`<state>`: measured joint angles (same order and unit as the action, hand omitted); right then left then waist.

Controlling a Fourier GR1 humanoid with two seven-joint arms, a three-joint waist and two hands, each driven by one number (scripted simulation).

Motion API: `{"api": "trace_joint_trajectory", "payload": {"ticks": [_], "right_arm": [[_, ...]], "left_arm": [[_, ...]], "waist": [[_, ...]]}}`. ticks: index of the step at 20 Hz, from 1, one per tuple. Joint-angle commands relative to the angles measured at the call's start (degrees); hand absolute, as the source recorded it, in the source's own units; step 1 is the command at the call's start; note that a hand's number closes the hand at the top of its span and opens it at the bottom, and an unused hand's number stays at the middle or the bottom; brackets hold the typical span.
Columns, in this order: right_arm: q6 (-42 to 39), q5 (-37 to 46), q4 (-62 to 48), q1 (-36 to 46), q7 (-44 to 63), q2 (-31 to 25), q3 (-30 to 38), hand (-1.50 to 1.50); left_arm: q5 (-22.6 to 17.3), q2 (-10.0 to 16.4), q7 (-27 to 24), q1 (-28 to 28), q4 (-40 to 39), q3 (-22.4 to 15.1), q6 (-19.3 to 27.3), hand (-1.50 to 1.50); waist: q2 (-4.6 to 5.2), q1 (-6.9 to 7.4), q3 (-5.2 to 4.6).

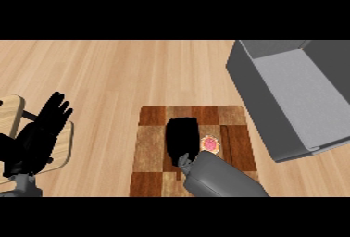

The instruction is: Pick the bell pepper from the cutting board and place it in the cardboard box

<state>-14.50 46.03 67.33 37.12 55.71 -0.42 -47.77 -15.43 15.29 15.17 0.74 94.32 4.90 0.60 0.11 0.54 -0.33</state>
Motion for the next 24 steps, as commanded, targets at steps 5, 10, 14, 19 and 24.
{"api": "trace_joint_trajectory", "payload": {"ticks": [5,10,14,19,24], "right_arm": [[7.0,0.6,-5.4,0.8,-1.9,0.4,-4.5,1.5],[7.1,-2.9,-13.3,6.9,-7.4,-1.3,13.4,1.5],[8.4,-10.0,-19.8,12.6,-9.8,-6.1,26.7,1.5],[14.4,-6.4,-36.5,18.9,-17.9,-7.5,28.7,1.5],[20.4,-2.2,-40.0,24.0,-17.0,-5.2,28.5,1.5]], "left_arm": [[-1.2,1.5,1.0,4.2,-2.4,2.8,-2.7,0.0],[-0.9,0.2,0.7,0.4,2.3,1.7,-2.0,0.0],[0.2,-0.4,-0.8,1.4,1.5,0.4,-2.2,0.0],[0.8,0.2,0.1,2.5,1.1,1.2,-1.6,0.0],[-1.0,2.1,1.4,3.9,-0.8,3.3,-3.4,0.0]], "waist": [[0.03,0.24,0.33],[0.35,0.87,0.4],[1.04,1.82,0.45],[0.83,2.2,0.39],[0.4,1.21,0.35]]}}
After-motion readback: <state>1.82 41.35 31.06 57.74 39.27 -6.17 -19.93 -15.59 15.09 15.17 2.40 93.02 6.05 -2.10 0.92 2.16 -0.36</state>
